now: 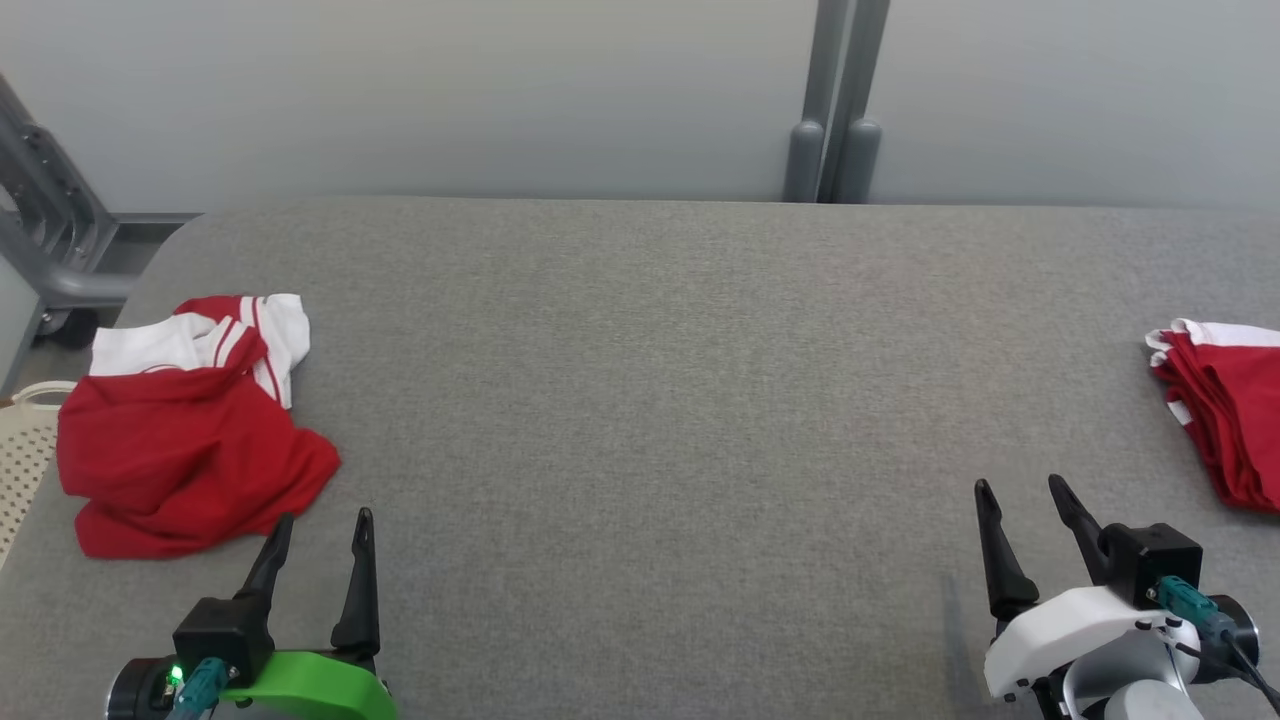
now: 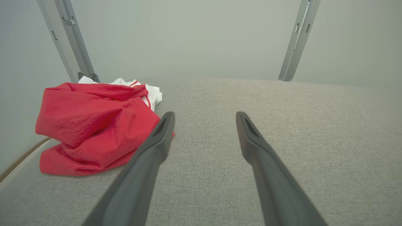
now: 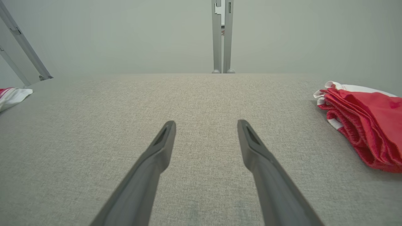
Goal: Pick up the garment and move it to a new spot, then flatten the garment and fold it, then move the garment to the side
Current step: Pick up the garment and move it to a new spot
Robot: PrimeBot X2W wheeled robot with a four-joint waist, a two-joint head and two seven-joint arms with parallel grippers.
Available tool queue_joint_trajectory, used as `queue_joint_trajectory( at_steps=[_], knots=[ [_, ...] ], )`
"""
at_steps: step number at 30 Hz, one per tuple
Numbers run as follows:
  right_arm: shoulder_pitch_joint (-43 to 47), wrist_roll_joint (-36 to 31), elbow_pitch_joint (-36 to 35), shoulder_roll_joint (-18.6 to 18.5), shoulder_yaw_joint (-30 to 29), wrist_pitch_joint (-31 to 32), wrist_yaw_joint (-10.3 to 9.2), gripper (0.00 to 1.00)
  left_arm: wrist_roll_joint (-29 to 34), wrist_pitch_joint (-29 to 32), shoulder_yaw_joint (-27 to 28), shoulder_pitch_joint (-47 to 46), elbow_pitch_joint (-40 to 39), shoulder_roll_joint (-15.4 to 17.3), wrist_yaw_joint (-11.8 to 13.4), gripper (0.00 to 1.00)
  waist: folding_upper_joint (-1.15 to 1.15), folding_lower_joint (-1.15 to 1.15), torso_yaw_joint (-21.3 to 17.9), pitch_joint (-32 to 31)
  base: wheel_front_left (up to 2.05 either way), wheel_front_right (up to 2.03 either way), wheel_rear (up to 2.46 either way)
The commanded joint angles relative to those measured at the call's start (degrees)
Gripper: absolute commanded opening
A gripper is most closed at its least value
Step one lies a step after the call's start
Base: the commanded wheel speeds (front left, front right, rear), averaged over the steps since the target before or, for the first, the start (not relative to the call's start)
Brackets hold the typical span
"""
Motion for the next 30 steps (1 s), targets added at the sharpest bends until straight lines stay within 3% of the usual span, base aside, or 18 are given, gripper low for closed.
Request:
queue_joint_trajectory(
  at_steps=[1, 19, 30],
  knots=[
    [0.76, 0.07, -0.27, -0.1, 0.29, 0.07, -0.02, 1.0, 0.46, -0.05, 0.33, -0.6, 0.04, 0.03, -0.24, 1.0, 0.0, 0.0, 3.67, -0.21, 0.0, 0.0, 0.0],
    [1.03, -0.71, -0.6, -0.12, 3.83, 0.22, -0.02, 1.0, 0.44, -0.04, 1.95, 1.8, -1.13, -0.08, -0.1, 1.0, 0.0, 0.0, 19.32, 0.33, 0.0, 0.0, 0.0],
    [0.1, -0.51, -0.83, -0.14, 5.02, 0.59, -0.03, 1.0, 0.73, -0.05, 2.54, 2.66, -1.39, -0.26, -0.12, 1.0, 0.0, 0.0, 23.15, 0.71, 0.0, 0.0, 0.0]
  ],
)
